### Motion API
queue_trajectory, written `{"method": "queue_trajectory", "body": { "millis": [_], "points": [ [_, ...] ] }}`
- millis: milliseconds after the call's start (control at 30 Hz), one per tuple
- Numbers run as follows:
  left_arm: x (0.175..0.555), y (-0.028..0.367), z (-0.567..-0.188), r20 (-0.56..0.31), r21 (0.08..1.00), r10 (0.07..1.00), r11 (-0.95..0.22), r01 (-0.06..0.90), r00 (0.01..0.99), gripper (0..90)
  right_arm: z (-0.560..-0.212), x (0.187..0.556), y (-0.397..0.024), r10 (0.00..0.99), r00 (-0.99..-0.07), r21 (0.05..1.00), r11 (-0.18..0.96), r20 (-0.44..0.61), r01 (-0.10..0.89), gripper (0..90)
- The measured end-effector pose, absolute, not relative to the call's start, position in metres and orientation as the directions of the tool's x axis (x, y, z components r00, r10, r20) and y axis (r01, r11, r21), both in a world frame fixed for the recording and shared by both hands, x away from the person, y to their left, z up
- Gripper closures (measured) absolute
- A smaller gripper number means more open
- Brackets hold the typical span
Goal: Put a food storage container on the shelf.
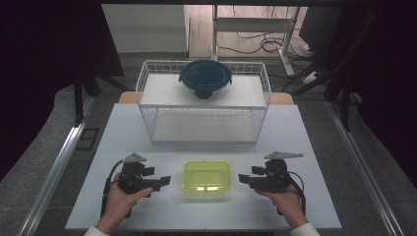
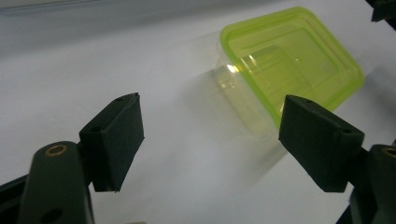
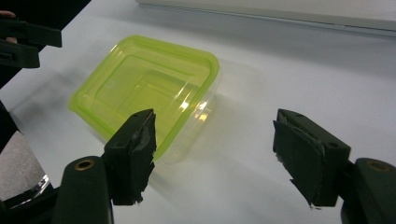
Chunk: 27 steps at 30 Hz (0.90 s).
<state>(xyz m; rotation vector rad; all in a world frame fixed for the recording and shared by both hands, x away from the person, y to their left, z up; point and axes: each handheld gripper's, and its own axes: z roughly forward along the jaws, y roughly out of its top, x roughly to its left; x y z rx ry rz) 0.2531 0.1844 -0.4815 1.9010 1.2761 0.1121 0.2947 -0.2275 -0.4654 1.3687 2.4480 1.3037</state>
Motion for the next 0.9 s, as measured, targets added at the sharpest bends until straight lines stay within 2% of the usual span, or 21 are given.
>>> {"method": "queue_trajectory", "body": {
  "millis": [100,467,900],
  "points": [
    [0.251,0.18,-0.477,-0.332,0.68,0.803,-0.16,0.716,0.494,22.4,-0.466,0.294,-0.225,0.711,-0.616,0.682,0.266,0.339,0.682,33.0],
    [0.26,0.163,-0.477,-0.446,0.649,0.748,-0.107,0.753,0.491,24.0,-0.471,0.294,-0.213,0.69,-0.628,0.673,0.275,0.359,0.687,35.7],
    [0.278,0.148,-0.482,-0.491,0.598,0.751,-0.079,0.798,0.442,24.0,-0.475,0.302,-0.198,0.691,-0.6,0.631,0.265,0.403,0.729,33.8]
  ]
}}
